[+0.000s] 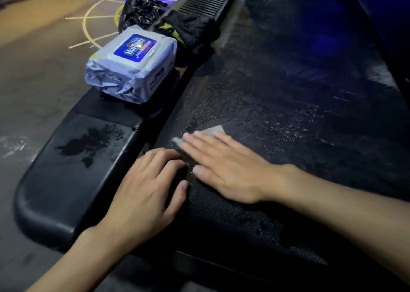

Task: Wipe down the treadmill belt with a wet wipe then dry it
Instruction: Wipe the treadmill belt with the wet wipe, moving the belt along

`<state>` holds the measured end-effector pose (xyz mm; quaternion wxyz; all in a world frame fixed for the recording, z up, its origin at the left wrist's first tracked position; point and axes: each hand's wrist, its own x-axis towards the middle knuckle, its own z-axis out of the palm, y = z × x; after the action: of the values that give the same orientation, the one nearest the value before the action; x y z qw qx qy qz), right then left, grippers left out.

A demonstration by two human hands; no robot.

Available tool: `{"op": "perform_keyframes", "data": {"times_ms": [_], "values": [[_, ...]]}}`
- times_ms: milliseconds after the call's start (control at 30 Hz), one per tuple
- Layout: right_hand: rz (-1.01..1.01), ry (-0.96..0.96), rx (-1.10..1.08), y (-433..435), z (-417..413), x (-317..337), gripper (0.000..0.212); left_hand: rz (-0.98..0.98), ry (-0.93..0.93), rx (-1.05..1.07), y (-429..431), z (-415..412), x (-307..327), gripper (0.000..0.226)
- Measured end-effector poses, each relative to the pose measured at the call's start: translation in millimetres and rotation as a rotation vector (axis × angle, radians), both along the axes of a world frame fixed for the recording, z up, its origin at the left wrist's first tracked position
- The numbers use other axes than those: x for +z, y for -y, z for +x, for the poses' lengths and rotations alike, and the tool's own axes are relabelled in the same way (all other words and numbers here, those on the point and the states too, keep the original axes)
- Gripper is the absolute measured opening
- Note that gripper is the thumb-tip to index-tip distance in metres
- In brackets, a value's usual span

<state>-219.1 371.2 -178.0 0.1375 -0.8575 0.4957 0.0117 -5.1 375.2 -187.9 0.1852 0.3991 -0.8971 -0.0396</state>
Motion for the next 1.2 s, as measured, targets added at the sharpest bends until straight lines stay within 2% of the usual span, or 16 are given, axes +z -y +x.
{"op": "perform_keyframes", "data": {"times_ms": [100, 267, 400, 433, 567, 700, 800, 867, 1000, 1133, 1200], "values": [[-0.001, 0.023, -0.151, 21.0, 1.4, 1.0, 0.076, -0.016, -0.011, 0.029, -4.6, 3.6, -2.7, 0.038], [-0.004, 0.010, 0.056, 8.3, 19.6, 1.2, 0.070, -0.035, -0.092, 0.018, -11.6, 7.7, -7.4, 0.035], [-0.014, -0.009, -0.097, 33.7, 26.4, 3.2, 0.062, -0.051, -0.143, 0.031, -23.5, 15.7, -21.3, 0.039], [0.006, -0.006, -0.078, 30.8, 35.4, 2.7, 0.063, -0.059, -0.137, 0.033, -26.7, 17.7, -26.2, 0.040], [-0.031, 0.030, 0.148, 16.8, 42.9, 0.5, 0.067, -0.028, -0.170, 0.089, -32.2, 21.2, -34.2, 0.045], [-0.017, 0.014, 0.026, 27.1, 49.1, 4.7, 0.068, -0.009, -0.177, 0.094, -33.2, 23.1, -33.5, 0.046], [0.017, 0.036, 0.154, 4.8, 59.1, 4.5, 0.078, -0.004, -0.227, 0.091, -36.6, 23.6, -37.7, 0.037], [0.025, 0.027, 0.215, 7.1, 48.4, 5.7, 0.076, -0.001, -0.239, 0.095, -38.5, 24.5, -38.9, 0.033], [-0.022, 0.009, 0.095, 11.7, 47.5, 6.3, 0.082, -0.044, -0.232, 0.096, -39.7, 25.2, -37.2, 0.033], [0.018, -0.003, 0.237, -16.1, 40.5, 6.4, 0.073, -0.090, -0.246, 0.097, -40.2, 23.6, -38.0, 0.031], [-0.023, -0.011, 0.162, -9.0, 29.4, 7.5, 0.072, -0.111, -0.245, 0.111, -39.2, 21.1, -36.8, 0.028]]}}
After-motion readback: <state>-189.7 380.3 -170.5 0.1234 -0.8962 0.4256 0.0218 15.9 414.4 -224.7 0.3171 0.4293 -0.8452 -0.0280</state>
